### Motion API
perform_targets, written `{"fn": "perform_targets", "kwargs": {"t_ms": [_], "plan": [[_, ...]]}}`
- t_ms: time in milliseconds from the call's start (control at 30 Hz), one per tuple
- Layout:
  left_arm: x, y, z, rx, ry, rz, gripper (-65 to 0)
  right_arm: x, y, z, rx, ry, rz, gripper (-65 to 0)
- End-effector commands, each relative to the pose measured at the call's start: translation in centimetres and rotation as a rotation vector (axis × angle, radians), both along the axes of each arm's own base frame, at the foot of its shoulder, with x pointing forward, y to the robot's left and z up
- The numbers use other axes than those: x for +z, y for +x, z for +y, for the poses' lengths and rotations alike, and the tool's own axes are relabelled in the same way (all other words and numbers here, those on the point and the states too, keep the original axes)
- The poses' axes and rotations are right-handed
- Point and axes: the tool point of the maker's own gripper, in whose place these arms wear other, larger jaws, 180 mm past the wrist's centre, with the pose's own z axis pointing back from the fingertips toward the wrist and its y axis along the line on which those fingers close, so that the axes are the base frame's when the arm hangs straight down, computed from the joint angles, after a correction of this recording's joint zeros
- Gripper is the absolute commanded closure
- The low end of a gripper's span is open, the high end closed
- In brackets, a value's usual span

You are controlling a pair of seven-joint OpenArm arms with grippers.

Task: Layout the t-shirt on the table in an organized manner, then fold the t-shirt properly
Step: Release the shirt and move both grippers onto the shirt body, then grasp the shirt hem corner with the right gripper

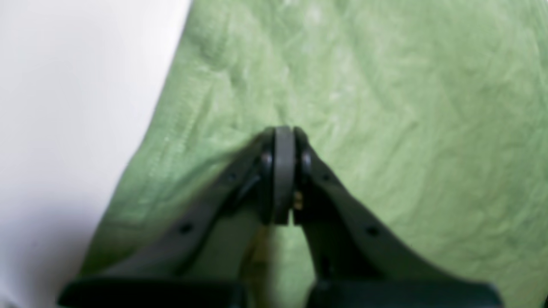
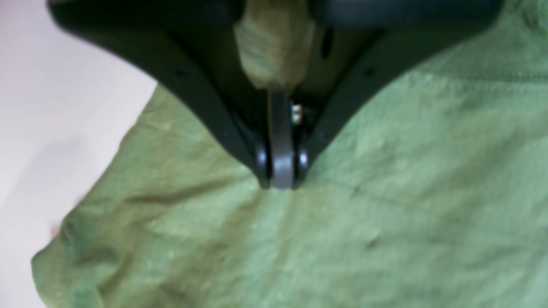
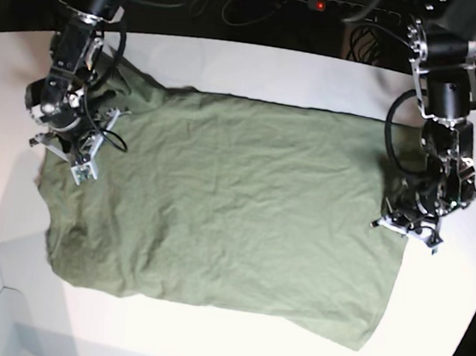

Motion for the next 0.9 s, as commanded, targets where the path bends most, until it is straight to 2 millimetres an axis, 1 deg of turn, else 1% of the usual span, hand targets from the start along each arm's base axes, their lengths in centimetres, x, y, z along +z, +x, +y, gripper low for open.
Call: {"fn": "perform_targets", "kwargs": {"t_ms": [0, 67, 100, 200, 267, 333, 400, 467, 600, 633, 733, 800, 867], "plan": [[-1.5, -2.2, 0.8, 0.000, 0.033, 0.086, 0.0, -0.6, -1.2, -0.7, -0.010, -0.031, 0.047, 0.0], [-2.5, -4.3, 1.5, -0.004, 0.054, 0.124, 0.0, -0.9, -2.6, -0.9, -0.010, -0.041, 0.059, 0.0], [-2.4, -4.9, 2.3, -0.001, 0.069, 0.128, 0.0, -0.9, -3.3, -0.9, -0.005, -0.049, 0.060, 0.0], [-2.0, -6.4, 2.9, -0.022, 0.095, 0.150, 0.0, -0.2, -4.9, -1.0, 0.003, -0.076, 0.049, 0.0], [-1.4, -7.3, 2.8, -0.047, 0.107, 0.162, 0.0, 1.0, -5.6, -1.2, 0.007, -0.102, 0.024, 0.0], [-0.1, -8.2, 3.6, -0.059, 0.139, 0.160, 0.0, 2.0, -6.5, -1.4, 0.011, -0.127, 0.006, 0.0], [1.3, -8.4, 3.7, -0.057, 0.148, 0.133, 0.0, 2.9, -7.0, -1.5, 0.013, -0.146, -0.010, 0.0], [2.7, -8.0, 4.0, -0.041, 0.155, 0.090, 0.0, 3.9, -7.1, -1.6, 0.016, -0.161, -0.031, 0.0], [5.8, -6.8, 4.3, -0.006, 0.165, -0.012, 0.0, 6.0, -6.2, -1.6, 0.017, -0.184, -0.094, 0.0], [6.1, -6.6, 4.4, 0.007, 0.161, -0.024, 0.0, 6.7, -5.5, -1.7, 0.015, -0.189, -0.117, 0.0], [8.1, -4.4, 4.3, 0.021, 0.150, -0.088, 0.0, 8.6, -2.9, -1.9, 0.009, -0.196, -0.185, 0.0], [8.9, -3.5, 4.3, 0.023, 0.149, -0.113, -0.1, 9.9, -1.5, -1.9, 0.005, -0.198, -0.228, 0.0], [9.7, -2.6, 4.4, 0.027, 0.150, -0.141, -0.3, 11.9, 0.6, -2.2, 0.000, -0.206, -0.292, 0.0]]}}
